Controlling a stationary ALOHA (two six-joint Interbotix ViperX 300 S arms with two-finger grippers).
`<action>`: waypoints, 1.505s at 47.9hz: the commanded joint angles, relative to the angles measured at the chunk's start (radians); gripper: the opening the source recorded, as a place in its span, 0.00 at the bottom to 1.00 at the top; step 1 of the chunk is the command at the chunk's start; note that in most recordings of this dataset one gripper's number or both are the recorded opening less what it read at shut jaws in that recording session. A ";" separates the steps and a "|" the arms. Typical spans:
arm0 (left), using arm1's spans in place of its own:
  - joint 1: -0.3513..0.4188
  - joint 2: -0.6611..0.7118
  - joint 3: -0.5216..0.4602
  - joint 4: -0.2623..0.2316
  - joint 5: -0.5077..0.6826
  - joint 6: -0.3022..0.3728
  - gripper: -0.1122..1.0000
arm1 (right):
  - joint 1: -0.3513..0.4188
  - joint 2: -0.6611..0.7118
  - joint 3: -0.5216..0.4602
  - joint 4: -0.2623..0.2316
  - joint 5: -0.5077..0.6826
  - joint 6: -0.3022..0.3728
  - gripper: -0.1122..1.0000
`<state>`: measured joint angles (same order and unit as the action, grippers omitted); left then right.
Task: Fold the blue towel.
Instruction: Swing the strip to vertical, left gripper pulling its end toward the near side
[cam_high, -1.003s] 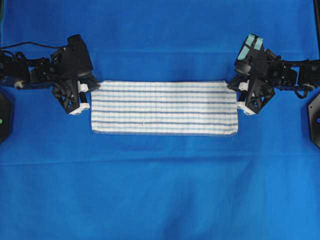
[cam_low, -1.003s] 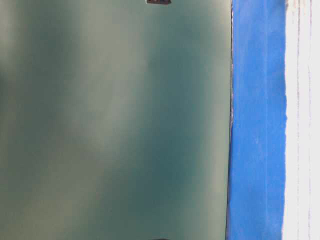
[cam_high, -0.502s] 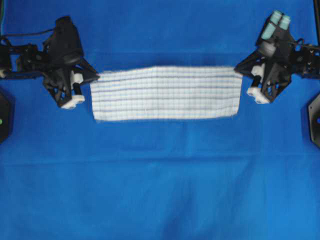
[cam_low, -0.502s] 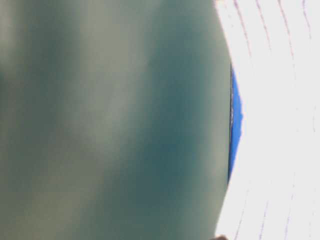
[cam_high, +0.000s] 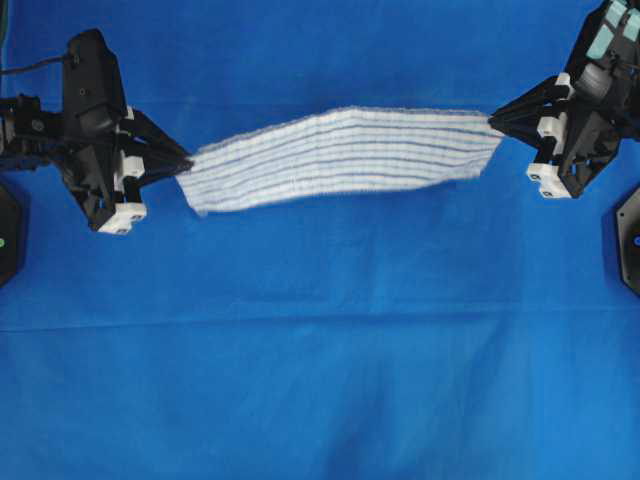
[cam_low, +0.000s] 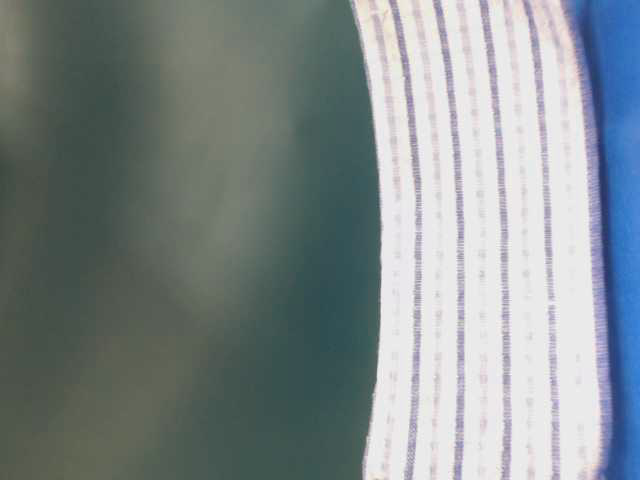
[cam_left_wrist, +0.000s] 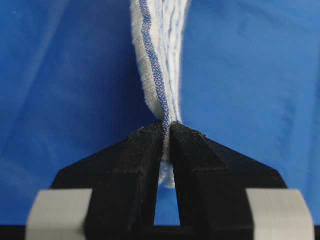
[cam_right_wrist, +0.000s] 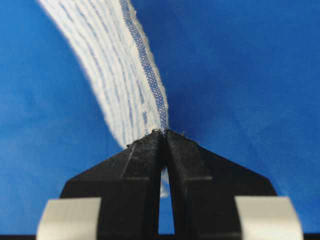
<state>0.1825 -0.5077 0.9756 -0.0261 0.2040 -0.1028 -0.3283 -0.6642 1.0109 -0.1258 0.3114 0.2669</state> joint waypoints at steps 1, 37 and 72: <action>-0.041 0.002 -0.028 -0.002 -0.018 -0.015 0.14 | -0.015 0.014 -0.034 -0.006 -0.020 -0.002 0.13; -0.364 0.391 -0.376 -0.002 -0.184 -0.023 0.14 | -0.236 0.425 -0.350 -0.155 -0.155 -0.018 0.13; -0.373 0.739 -0.799 0.002 -0.195 0.072 0.14 | -0.268 0.428 -0.360 -0.184 -0.100 -0.017 0.13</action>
<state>-0.1779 0.2102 0.2531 -0.0261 0.0184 -0.0445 -0.5706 -0.1795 0.6351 -0.3068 0.2132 0.2470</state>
